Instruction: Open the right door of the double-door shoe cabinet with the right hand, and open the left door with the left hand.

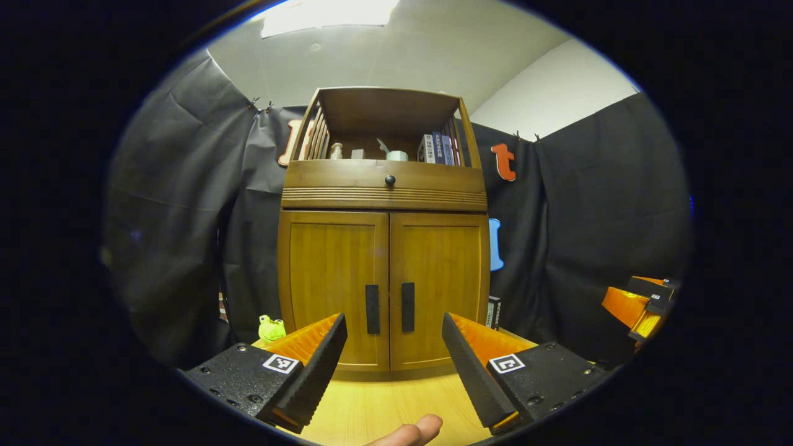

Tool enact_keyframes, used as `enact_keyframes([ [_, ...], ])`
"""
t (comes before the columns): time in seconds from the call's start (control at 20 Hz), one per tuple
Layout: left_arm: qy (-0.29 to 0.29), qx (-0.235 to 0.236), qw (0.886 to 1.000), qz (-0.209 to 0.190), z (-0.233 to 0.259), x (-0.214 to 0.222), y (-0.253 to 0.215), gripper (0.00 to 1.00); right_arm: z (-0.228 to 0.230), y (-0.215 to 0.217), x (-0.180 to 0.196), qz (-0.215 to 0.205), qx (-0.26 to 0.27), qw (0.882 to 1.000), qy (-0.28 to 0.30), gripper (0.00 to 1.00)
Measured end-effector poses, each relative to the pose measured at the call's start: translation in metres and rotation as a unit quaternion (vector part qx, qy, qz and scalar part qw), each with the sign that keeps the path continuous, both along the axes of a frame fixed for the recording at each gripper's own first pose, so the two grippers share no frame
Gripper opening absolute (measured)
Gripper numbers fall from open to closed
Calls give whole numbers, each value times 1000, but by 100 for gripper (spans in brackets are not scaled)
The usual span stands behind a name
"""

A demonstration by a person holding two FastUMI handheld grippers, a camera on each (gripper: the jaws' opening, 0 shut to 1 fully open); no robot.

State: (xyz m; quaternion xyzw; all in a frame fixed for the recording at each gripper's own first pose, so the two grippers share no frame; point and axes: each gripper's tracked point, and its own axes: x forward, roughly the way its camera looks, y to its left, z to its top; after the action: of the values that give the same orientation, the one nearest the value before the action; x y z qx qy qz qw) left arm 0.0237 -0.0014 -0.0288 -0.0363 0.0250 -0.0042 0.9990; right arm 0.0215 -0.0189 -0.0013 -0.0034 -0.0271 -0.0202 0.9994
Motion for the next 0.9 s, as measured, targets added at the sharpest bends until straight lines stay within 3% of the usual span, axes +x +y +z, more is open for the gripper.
enact_keyframes([
  [0.05,1,-2,1000,1,0,1,4,92,-5,3,3,2,-1,1000,5,94],
  [0.3,13,-9,1000,24,-16,13,44,96,-17,42,35,27,-11,999,18,99],
  [0.5,25,-1,999,39,-28,36,83,99,-42,91,91,56,-17,997,47,99],
  [0.55,26,2,999,41,-29,42,92,92,-47,105,107,62,-19,997,52,99],
  [0.85,21,10,998,52,-28,74,137,96,-70,183,188,102,-19,992,69,99],
  [0.9,23,8,998,52,-30,78,142,96,-72,190,201,102,-22,992,73,94],
])
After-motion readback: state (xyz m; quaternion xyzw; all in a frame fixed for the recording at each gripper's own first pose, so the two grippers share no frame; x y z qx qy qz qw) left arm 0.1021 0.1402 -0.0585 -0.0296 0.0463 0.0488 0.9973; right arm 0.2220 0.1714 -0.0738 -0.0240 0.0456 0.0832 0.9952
